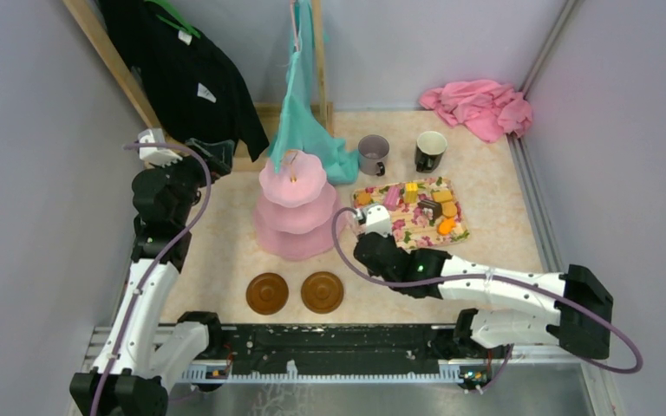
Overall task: Serve the afternoon tea
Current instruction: Pick up the desert from the tray.
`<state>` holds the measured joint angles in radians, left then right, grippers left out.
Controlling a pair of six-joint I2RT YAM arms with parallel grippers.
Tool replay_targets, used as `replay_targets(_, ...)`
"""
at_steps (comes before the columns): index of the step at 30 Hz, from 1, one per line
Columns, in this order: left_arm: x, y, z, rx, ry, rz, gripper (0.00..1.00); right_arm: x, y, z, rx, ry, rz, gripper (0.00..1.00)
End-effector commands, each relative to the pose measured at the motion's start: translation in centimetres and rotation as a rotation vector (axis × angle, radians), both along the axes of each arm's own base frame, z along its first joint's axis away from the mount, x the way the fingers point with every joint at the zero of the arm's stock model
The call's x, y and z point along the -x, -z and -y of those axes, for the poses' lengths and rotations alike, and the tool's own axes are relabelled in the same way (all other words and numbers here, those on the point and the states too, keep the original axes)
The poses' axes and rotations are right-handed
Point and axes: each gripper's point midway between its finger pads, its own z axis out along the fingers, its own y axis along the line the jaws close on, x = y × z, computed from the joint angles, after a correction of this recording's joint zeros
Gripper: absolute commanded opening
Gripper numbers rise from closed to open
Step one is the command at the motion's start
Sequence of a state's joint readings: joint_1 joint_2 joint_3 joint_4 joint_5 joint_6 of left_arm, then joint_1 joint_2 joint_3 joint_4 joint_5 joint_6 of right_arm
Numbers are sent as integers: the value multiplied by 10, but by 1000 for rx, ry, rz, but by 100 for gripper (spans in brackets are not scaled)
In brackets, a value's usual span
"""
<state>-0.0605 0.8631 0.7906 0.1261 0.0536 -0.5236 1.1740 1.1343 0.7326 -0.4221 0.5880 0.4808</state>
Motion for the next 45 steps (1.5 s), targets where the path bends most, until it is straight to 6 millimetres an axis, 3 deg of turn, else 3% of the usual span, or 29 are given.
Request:
replay_targets(1, 6, -29, 5, 23, 36, 65, 99, -19, -13, 34, -48, 193, 42, 26)
replay_targets(11, 4, -29, 14, 47, 84, 69, 98, -33, 3, 80, -21, 355, 8, 26)
replay_targets(18, 1, -27, 17, 54, 94, 67, 98, -42, 7, 99, -12, 419, -12, 28)
replay_targets(27, -1, -25, 18, 63, 100, 70, 98, -47, 17, 110, 11, 451, -32, 30)
replay_targets(45, -4, -31, 16, 60, 89, 83, 98, -61, 7, 118, 20, 484, -11, 32)
